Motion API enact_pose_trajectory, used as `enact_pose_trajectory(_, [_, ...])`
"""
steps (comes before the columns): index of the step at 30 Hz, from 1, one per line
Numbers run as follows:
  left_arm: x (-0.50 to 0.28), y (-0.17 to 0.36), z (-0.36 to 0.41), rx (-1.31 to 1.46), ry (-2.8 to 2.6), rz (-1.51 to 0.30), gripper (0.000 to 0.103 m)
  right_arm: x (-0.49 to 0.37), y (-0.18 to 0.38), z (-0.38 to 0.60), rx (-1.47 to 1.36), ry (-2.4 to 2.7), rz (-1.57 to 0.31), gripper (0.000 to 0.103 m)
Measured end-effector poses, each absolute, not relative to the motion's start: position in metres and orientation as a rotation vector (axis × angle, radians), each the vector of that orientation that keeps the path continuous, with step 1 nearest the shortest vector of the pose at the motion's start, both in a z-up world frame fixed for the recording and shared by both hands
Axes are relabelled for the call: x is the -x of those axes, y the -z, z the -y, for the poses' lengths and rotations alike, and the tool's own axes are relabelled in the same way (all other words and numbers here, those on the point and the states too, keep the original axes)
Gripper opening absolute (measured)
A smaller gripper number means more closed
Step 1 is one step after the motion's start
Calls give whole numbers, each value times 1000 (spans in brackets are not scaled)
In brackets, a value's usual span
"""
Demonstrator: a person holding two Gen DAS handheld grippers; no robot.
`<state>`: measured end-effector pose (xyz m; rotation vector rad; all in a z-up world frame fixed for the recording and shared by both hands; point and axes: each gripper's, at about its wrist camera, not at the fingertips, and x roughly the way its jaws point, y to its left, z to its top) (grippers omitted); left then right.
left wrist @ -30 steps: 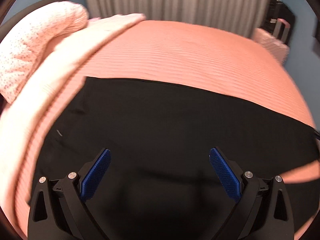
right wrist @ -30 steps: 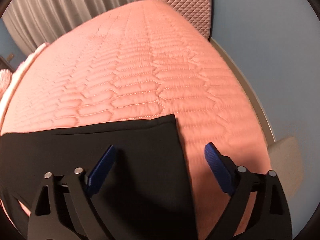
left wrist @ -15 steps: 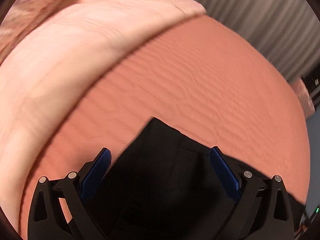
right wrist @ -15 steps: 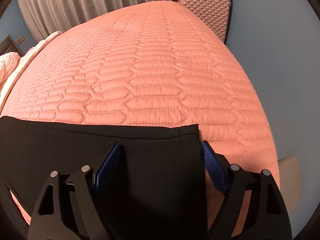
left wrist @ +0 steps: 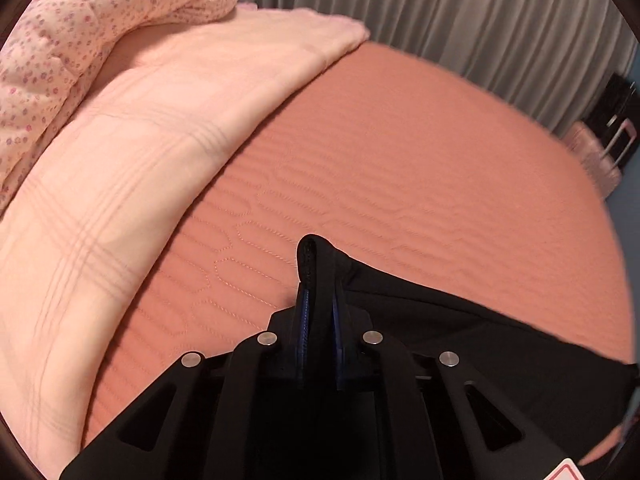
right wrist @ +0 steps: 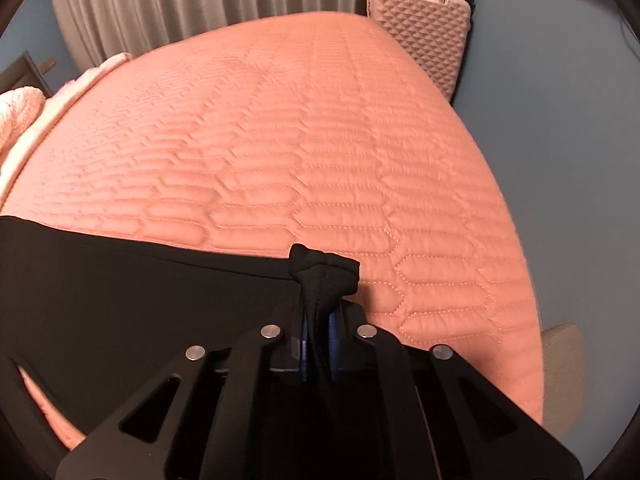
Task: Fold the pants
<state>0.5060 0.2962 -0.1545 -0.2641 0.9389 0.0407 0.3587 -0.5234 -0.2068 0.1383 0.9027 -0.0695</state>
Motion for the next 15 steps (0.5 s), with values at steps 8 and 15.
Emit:
enact_pose_trajectory(8, [-355, 61, -299, 305, 119, -823, 8, -250, 110, 508, -140, -72, -730, 6])
enact_pose_trajectory(15, [-205, 60, -322, 308, 135, -864, 8, -128, 99, 493, -88, -113, -773, 6])
